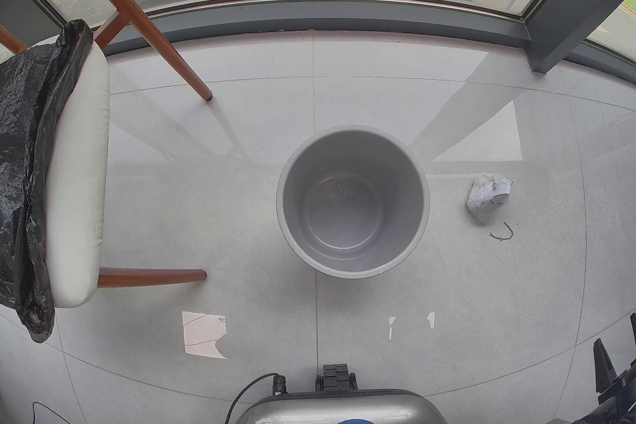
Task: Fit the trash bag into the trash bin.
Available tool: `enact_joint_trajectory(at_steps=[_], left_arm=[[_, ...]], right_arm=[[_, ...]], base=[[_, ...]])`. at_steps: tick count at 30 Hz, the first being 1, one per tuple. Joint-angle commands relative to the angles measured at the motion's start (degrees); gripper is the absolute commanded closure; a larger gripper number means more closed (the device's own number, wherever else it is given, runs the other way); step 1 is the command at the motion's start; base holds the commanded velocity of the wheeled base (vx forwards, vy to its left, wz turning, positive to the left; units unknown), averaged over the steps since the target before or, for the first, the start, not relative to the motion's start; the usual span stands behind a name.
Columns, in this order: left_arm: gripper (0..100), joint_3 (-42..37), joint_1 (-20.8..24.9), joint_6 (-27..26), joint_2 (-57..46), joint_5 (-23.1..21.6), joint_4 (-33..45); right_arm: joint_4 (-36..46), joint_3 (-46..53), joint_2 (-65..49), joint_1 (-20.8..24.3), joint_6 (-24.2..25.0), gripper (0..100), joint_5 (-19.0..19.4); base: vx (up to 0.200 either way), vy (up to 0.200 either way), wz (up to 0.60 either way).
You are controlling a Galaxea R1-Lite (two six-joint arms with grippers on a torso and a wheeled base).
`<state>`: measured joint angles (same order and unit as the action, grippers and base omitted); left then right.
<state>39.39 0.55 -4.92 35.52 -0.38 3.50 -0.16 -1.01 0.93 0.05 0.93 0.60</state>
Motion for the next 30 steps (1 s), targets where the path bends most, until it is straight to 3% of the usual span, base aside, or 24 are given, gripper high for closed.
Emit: enact_joint_trajectory(at_steps=[1, 7, 15, 21, 30], left_arm=[[0, 4.73, 0.07, 2.02, 10.97, -0.33, 1.51], [0, 6.84, -0.02, 4.57, 16.60, -0.59, 1.07], [0, 6.84, -0.11, 4.49, 18.97, -0.41, 0.81], [0, 6.75, -0.90, 4.13, 23.36, -0.33, -5.78], [0, 6.32, -1.08, 3.52, 24.33, -0.33, -6.31]], right_arm=[[-0.02, 1.01, -0.84, 0.04, 0.04, 0, 0.02], [-0.02, 1.01, -0.84, 0.04, -0.05, 0, 0.02], [-0.02, 1.01, -0.84, -0.05, 0.04, 0, 0.02], [-0.02, 1.01, -0.84, -0.05, -0.05, 0, 0.02], [-0.02, 1.01, -0.84, -0.05, -0.05, 0, 0.02]], base=[[0.000, 0.000, 0.00], [0.000, 0.000, 0.00], [0.000, 0.000, 0.00], [0.000, 0.000, 0.00], [0.000, 0.000, 0.00]])
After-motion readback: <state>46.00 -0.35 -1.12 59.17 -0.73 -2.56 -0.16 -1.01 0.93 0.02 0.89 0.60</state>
